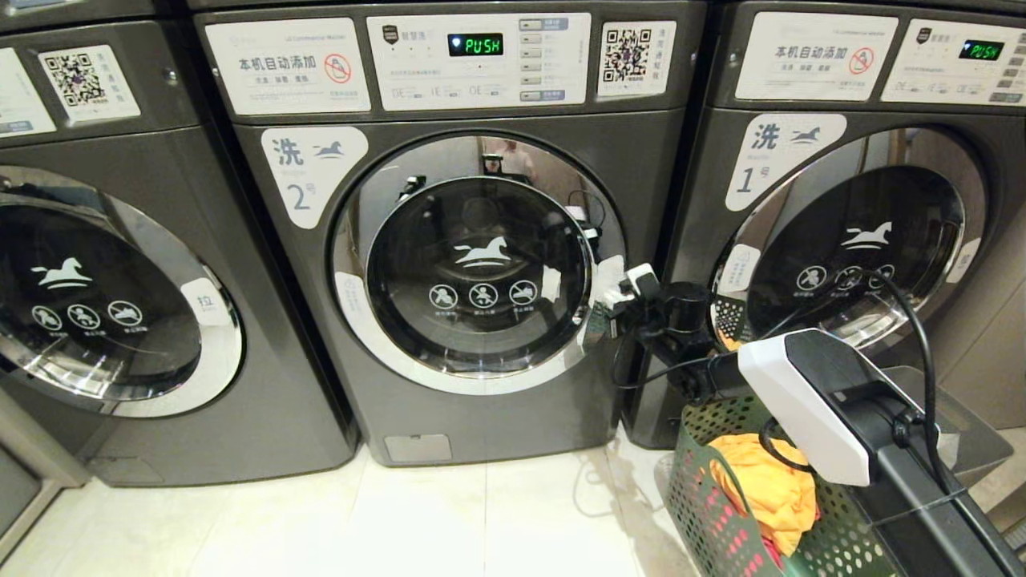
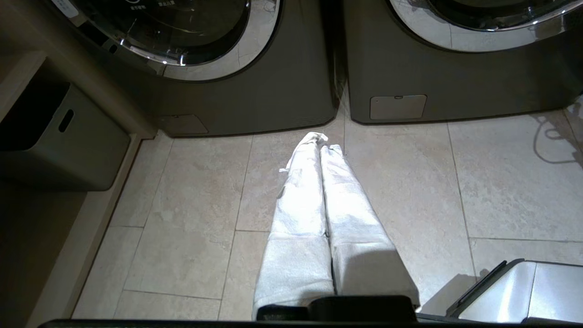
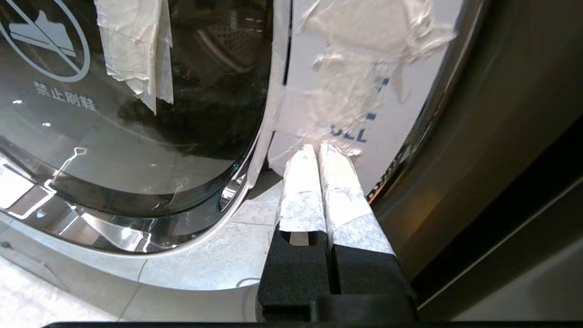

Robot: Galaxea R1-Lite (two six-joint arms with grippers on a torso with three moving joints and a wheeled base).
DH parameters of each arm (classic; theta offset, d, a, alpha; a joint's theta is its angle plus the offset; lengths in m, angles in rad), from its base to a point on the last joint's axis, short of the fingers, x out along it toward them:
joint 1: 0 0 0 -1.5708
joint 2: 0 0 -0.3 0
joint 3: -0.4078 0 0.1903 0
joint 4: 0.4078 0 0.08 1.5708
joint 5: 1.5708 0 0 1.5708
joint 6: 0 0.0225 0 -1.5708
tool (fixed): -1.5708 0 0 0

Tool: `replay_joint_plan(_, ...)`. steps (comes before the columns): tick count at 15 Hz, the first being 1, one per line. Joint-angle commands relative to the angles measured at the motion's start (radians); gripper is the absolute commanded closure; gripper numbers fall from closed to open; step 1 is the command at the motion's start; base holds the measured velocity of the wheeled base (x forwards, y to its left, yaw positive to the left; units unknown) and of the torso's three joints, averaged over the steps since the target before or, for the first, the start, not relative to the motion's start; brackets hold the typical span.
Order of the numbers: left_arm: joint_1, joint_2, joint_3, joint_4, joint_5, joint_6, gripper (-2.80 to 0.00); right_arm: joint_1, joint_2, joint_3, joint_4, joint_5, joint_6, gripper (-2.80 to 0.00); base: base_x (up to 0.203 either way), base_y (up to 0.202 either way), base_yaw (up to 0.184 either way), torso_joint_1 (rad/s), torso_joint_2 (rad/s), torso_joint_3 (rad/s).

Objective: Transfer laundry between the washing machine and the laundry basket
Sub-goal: Press the washing machine door tightly with the right hand

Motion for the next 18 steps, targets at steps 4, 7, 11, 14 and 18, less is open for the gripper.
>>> replay_joint_plan(4, 0.000, 0.003, 0.000, -0.004, -0.001, 0.034, 0.00, 0.000, -0.020, -0.001, -0.005, 0.003, 0.003, 0.00, 0.000, 0.000, 0.000, 0.002, 0.00, -0.034)
replay_joint_plan(7, 0.000, 0.003, -0.006, -0.004, -0.001, 0.041, 0.00, 0.000, -0.041, -0.003, -0.005, 0.003, 0.005, 0.00, 0.000, 0.000, 0.000, 0.000, 0.00, 0.000)
replay_joint_plan(11, 0.000, 0.003, -0.011, -0.002, 0.006, 0.044, 0.00, -0.001, -0.045, -0.003, -0.005, 0.002, 0.005, 0.00, 0.000, 0.000, 0.000, 0.000, 0.00, 0.000)
replay_joint_plan(14, 0.000, 0.003, -0.013, -0.003, 0.007, 0.044, 0.00, 0.000, -0.053, 0.000, -0.005, 0.002, 0.005, 0.00, 0.000, 0.000, 0.000, 0.000, 0.00, 0.000)
replay_joint_plan(18, 0.000, 0.003, -0.013, -0.004, 0.005, 0.068, 0.00, -0.002, -0.053, 0.000, -0.005, 0.002, 0.005, 0.00, 0.000, 0.000, 0.000, 0.000, 0.00, 0.000)
